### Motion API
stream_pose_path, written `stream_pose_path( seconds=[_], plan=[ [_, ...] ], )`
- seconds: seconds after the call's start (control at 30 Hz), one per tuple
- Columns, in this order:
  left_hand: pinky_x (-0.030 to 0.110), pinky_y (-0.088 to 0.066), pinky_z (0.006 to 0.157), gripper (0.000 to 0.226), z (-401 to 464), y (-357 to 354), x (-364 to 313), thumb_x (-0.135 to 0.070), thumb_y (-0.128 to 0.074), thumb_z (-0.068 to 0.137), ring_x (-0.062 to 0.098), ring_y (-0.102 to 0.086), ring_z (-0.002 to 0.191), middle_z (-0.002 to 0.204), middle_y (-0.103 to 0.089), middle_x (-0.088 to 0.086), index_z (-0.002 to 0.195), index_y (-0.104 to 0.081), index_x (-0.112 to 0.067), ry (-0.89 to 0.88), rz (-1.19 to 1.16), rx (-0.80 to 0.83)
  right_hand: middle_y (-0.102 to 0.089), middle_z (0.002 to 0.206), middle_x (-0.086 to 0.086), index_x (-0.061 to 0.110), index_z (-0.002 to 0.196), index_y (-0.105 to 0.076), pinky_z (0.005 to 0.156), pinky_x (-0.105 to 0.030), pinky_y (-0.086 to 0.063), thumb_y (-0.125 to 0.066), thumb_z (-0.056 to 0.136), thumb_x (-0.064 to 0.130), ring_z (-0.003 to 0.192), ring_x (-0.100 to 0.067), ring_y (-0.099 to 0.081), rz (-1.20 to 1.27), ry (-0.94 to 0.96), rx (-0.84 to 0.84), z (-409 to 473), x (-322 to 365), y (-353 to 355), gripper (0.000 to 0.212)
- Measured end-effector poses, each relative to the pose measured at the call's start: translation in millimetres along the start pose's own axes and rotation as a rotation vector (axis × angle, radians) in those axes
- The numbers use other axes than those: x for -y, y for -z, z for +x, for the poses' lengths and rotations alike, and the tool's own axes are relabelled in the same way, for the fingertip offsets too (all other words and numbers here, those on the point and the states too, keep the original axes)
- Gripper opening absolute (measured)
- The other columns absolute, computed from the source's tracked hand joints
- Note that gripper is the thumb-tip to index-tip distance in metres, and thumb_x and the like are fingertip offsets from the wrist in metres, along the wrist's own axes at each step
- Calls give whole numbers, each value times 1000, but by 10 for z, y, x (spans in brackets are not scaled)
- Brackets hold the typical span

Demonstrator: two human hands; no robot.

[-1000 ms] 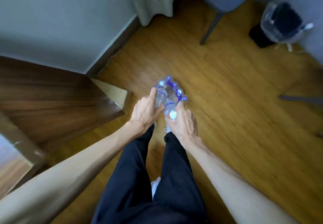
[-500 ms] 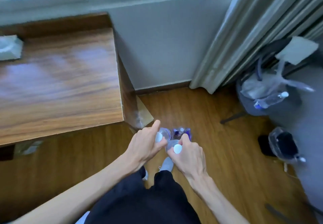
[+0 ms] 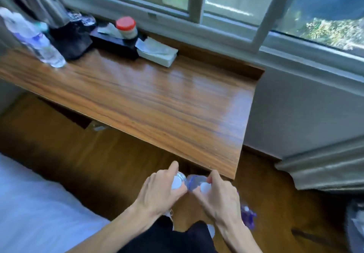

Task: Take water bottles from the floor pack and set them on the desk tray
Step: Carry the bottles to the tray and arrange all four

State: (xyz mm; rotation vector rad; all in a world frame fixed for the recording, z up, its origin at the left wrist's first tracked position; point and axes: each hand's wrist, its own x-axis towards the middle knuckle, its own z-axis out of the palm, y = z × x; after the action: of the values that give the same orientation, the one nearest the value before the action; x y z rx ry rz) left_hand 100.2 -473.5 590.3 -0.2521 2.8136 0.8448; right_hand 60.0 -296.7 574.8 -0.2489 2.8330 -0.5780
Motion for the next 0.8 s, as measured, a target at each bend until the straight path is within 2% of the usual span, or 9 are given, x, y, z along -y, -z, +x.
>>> stream_pose_path(
  seconds=[0.07, 0.13, 0.23, 0.37, 0.43, 0.53, 0.67, 0.8],
  plan=[
    [17, -45, 51, 31, -13, 227, 264, -55, -55, 84, 15, -59, 63, 77, -59, -7, 94, -37, -30, 40, -23, -40, -64, 68, 1, 29, 82, -39, 56, -34, -39, -56, 71, 58, 65, -27, -62, 1, 56, 49, 148, 341, -109, 35],
    [14, -34, 46, 32, -28, 450, 518, -53, -57, 84, 14, -54, 57, 72, -55, -7, 89, -34, -31, 95, -35, -84, -65, 68, 0, 29, 82, -39, 55, -33, -37, -57, 70, 58, 69, -27, -65, -5, 116, 74, 285, 702, -200, 36],
    [15, -27, 42, 34, -41, 743, 864, -49, -60, 82, 14, -48, 50, 63, -48, -7, 84, -31, -31, 200, -33, -162, -52, 62, 5, 29, 81, -40, 55, -33, -34, -56, 69, 56, 68, -26, -63, 0, 203, 114, 444, 1233, -257, 34],
    [20, -27, 42, 32, -51, 1065, 1268, -46, -59, 78, 18, -47, 49, 59, -49, -5, 81, -31, -29, 332, -37, -236, -57, 70, 8, 29, 85, -45, 55, -27, -40, -57, 72, 59, 61, -15, -56, 10, 323, 175, 611, 1836, -322, 35],
    [23, -22, 40, 33, -46, 1207, 1468, -47, -56, 76, 19, -40, 47, 55, -44, -4, 78, -28, -29, 419, -29, -274, -56, 69, 9, 28, 85, -47, 48, -19, -35, -57, 71, 58, 55, -12, -52, 5, 380, 205, 693, 2128, -372, 35],
    [19, -19, 38, 33, -45, 1425, 1793, -51, -54, 73, 16, -43, 44, 54, -45, -6, 76, -29, -29, 503, -46, -317, -53, 66, 10, 28, 84, -47, 43, -17, -29, -60, 70, 57, 52, -10, -49, -6, 441, 252, 829, 2577, -434, 35],
    [19, -20, 37, 29, -41, 1745, 2207, -57, -43, 65, 15, -44, 43, 53, -46, -3, 71, -28, -32, 607, -91, -381, -56, 69, 11, 28, 86, -50, 46, -14, -34, -58, 70, 61, 58, -8, -54, -4, 529, 316, 1044, 3136, -544, 37],
    [20, -29, 32, 29, 7, 2092, 2608, -52, -51, 71, 16, -45, 44, 54, -46, -5, 71, -30, -33, 700, -111, -407, -50, 66, 13, 29, 85, -48, 45, -14, -35, -60, 70, 63, 55, -5, -50, -15, 598, 352, 1263, 3710, -719, 39]
  ],
)
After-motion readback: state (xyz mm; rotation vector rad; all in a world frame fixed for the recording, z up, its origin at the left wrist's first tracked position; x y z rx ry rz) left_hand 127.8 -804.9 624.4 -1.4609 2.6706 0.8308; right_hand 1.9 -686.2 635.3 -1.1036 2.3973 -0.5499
